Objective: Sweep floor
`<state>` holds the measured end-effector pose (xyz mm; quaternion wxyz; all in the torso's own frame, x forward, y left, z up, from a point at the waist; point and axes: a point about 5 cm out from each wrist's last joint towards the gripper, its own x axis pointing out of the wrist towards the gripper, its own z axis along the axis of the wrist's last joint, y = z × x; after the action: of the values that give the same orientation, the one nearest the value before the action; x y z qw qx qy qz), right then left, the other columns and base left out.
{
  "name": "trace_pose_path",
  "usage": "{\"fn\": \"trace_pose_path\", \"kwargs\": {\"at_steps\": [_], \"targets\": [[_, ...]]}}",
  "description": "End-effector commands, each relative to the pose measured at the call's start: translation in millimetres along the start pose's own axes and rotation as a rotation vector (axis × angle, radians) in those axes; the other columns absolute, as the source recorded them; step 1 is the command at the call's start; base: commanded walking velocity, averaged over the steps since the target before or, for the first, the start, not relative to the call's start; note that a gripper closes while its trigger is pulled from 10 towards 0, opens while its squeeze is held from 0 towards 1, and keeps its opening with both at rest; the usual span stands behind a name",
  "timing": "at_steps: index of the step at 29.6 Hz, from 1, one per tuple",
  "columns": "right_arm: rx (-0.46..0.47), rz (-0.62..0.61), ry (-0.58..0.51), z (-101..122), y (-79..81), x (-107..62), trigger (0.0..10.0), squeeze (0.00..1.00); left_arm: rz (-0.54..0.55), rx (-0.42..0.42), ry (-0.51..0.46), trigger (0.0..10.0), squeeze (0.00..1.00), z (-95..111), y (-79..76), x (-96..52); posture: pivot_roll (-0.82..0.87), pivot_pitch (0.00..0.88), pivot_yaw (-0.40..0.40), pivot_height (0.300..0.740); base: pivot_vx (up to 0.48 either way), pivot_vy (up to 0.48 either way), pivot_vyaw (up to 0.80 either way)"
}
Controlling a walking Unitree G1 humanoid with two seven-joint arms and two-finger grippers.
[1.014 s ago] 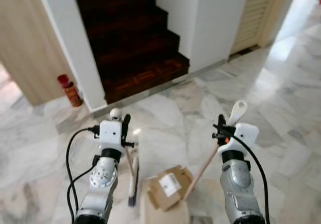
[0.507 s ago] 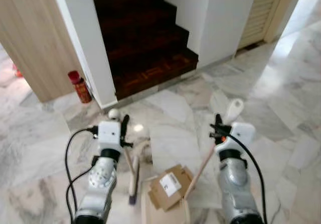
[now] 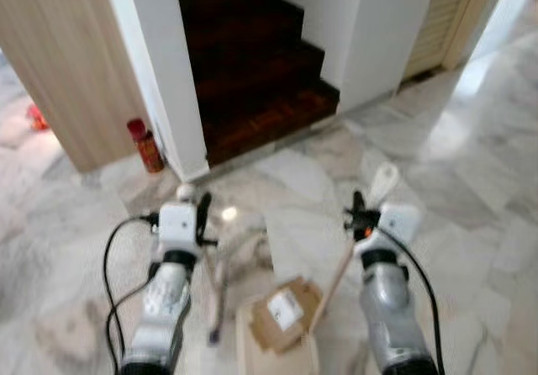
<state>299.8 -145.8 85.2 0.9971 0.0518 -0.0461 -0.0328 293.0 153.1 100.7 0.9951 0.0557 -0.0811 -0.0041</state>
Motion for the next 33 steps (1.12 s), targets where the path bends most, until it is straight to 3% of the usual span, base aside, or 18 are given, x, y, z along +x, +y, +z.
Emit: {"fn": "trace_pose_path", "kwargs": {"at_steps": [1, 15, 26, 33], "targets": [[0.022, -0.013, -0.056, 13, -1.6, 4.7, 10.0, 0.0, -0.005, -0.015, -0.049, 10.0, 0.0, 11, -4.7, 3.9, 0.01, 0.0, 0.031, 0.74, 0.0, 0.315, 0.0], [0.014, 0.013, -0.062, 14, 2.9, 6.7, 10.0, 0.0, -0.014, -0.012, -0.049, 10.0, 0.0, 11, -4.4, 4.6, 0.01, 0.0, 0.038, 0.74, 0.0, 0.311, 0.0], [0.031, 0.034, -0.063, 13, 6.9, 6.2, 10.0, 0.0, -0.029, -0.005, -0.049, 10.0, 0.0, 11, -4.1, 5.7, 0.01, 0.0, 0.048, 0.74, 0.0, 0.311, 0.73], [0.041, 0.046, -0.056, 12, 9.4, 5.9, 10.0, 0.0, -0.041, -0.006, -0.05, 10.0, 0.0, 12, -6.1, 5.7, 0.01, 0.0, 0.049, 0.74, 0.0, 0.284, 0.0]]}}
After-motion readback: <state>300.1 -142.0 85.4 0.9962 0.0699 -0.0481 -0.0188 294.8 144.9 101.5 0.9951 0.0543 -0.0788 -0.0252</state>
